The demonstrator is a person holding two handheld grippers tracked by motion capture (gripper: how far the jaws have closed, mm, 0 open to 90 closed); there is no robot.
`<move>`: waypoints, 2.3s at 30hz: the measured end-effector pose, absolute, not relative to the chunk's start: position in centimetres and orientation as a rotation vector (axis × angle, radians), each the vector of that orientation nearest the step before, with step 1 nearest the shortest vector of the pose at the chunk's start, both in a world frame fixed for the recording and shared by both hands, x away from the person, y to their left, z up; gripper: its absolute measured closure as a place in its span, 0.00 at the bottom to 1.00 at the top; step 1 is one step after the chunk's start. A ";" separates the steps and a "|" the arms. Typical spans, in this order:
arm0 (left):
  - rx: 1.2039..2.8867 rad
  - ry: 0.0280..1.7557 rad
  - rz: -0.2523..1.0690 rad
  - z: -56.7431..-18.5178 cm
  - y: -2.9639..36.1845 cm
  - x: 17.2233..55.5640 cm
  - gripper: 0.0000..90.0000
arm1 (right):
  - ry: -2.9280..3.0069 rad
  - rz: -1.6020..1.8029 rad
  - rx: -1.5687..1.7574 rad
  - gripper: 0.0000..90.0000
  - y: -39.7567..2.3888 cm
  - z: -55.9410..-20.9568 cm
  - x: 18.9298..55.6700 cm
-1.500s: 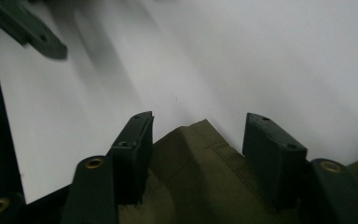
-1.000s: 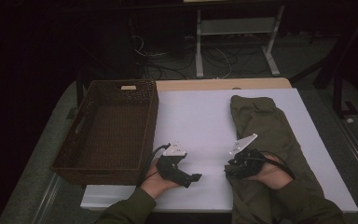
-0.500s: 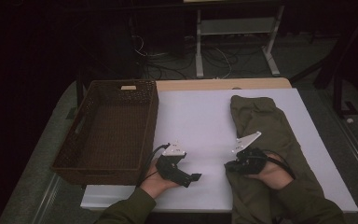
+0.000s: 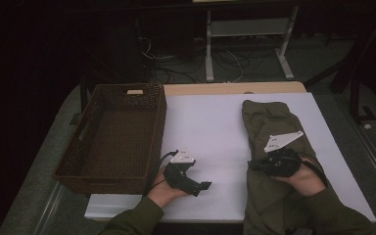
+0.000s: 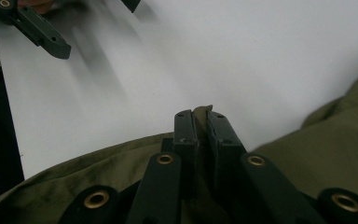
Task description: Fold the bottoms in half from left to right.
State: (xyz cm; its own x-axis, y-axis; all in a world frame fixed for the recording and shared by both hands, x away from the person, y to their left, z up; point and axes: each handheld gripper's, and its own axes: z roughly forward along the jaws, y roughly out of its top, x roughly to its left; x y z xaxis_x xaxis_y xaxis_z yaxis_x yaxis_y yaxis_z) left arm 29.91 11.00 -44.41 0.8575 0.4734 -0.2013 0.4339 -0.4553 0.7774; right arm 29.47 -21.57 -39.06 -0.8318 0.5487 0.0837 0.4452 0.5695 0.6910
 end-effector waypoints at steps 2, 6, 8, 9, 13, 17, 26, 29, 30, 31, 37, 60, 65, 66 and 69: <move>2.112 0.655 0.053 -44.4 11.0 29.9 0.00 | 2.642 1.116 0.866 0.92 -22.2 -39.0 29.2; 2.116 0.652 0.051 -44.5 10.9 29.9 0.00 | 2.616 1.122 0.891 0.92 -23.5 -38.8 28.7; 2.117 0.651 0.052 -44.5 10.9 29.9 0.00 | 2.611 1.122 0.899 0.92 -23.8 -38.8 28.6; 2.117 0.651 0.052 -44.5 10.9 29.9 0.00 | 2.606 1.121 0.905 0.92 -24.0 -38.8 28.5; 2.114 0.657 0.052 -44.5 11.0 30.0 0.00 | 2.579 1.125 0.944 0.92 -25.4 -38.8 28.0; 2.118 0.656 0.051 -44.5 11.0 30.0 0.00 | 2.560 1.119 0.968 0.92 -26.5 -38.8 27.6; 2.121 0.654 0.050 -44.6 10.9 30.0 0.00 | 2.523 1.103 1.040 0.92 -29.1 -39.2 26.4; 2.122 0.655 0.050 -44.6 10.9 30.0 0.00 | 2.517 1.097 1.064 0.92 -29.8 -39.4 26.0; 2.122 0.655 0.050 -44.6 10.9 30.0 0.00 | 2.517 1.097 1.064 0.92 -29.8 -39.4 26.0; 2.120 0.655 0.050 -44.6 10.9 30.0 0.00 | 2.513 1.091 1.080 0.92 -30.3 -39.6 25.8; 2.121 0.654 0.050 -44.6 10.8 30.0 0.00 | 2.504 1.078 1.111 0.92 -31.1 -40.0 25.3; 2.123 0.650 0.048 -44.6 10.8 30.0 0.00 | 2.491 0.915 1.286 0.91 -35.3 -42.7 23.2; 2.126 0.648 0.048 -44.6 10.7 29.9 0.00 | 2.415 0.996 1.289 0.63 -34.7 -41.5 23.8; 2.128 0.648 0.046 -44.6 10.7 29.9 0.00 | 2.401 1.006 1.286 0.61 -34.6 -41.2 24.0; 2.127 0.647 0.046 -44.6 10.7 29.9 0.00 | 2.379 1.028 1.271 0.56 -34.2 -40.5 24.4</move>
